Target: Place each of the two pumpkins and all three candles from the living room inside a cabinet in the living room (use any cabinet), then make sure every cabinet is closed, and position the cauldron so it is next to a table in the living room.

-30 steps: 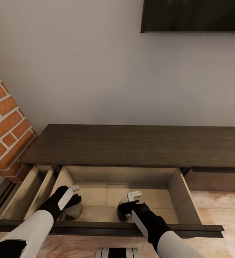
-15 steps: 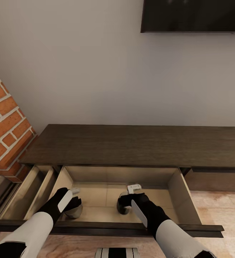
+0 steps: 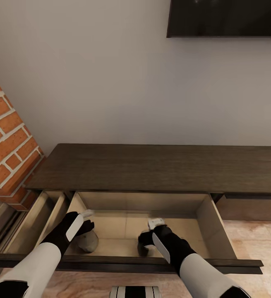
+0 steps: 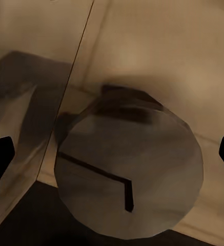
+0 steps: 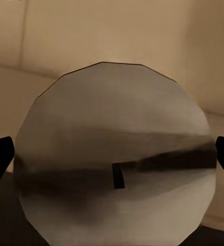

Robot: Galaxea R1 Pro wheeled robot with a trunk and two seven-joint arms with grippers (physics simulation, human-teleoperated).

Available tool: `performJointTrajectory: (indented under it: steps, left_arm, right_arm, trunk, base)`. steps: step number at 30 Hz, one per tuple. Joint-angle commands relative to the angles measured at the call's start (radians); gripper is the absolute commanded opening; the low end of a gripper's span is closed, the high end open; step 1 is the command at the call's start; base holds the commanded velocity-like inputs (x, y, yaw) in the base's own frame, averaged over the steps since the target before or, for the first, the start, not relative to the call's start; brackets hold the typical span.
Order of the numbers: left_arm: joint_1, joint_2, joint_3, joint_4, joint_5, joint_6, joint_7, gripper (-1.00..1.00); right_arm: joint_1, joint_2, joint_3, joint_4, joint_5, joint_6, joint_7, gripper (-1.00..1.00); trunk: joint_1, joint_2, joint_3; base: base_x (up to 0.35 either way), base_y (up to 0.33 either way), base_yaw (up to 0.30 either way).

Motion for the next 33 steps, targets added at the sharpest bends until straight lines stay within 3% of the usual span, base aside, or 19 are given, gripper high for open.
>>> performJointTrajectory:
  steps: [1,8,22,23,27,33]
  left_arm:
    - [0.0,0.0,0.0,0.0,0.0,0.0,0.0,1.0]
    - [0.0,-0.001,0.0,0.0,0.0,0.0,0.0,1.0]
    - [0.0,0.0,0.001,0.001,0.0,0.0,0.0,1.0]
    - [0.0,0.0,0.001,0.001,0.0,0.001,0.0,1.0]
    - [0.0,0.0,0.003,-0.001,0.001,0.041,0.0,1.0]
    - [0.0,0.0,0.003,-0.002,0.001,0.05,0.0,1.0]
  right_arm:
    - [0.0,0.0,0.0,0.01,-0.002,-0.015,0.0,-1.0]
    - [0.0,0.0,0.001,0.097,-0.001,-0.174,0.002,-1.0]
    - [0.0,0.0,0.004,0.112,-0.001,-0.266,0.003,-1.0]
    - [0.0,0.0,0.004,0.112,-0.002,-0.267,0.002,1.0]
    - [0.0,0.0,0.005,0.114,-0.002,-0.27,0.002,1.0]
    - [0.0,0.0,0.005,0.114,-0.002,-0.268,0.002,1.0]
  trunk:
    - [0.0,0.0,0.0]
    - [0.0,0.0,0.0]
    - [0.0,0.0,0.0]
    - [0.0,0.0,0.0]
    - [0.0,0.0,0.0]
    - [0.0,0.0,0.0]
  base:
    - [0.0,0.002,0.0]
    - [0.0,0.0,0.0]
    - [0.0,0.0,0.0]
    - [0.0,0.0,0.0]
    - [0.0,0.0,0.0]
    - [0.0,0.0,0.0]
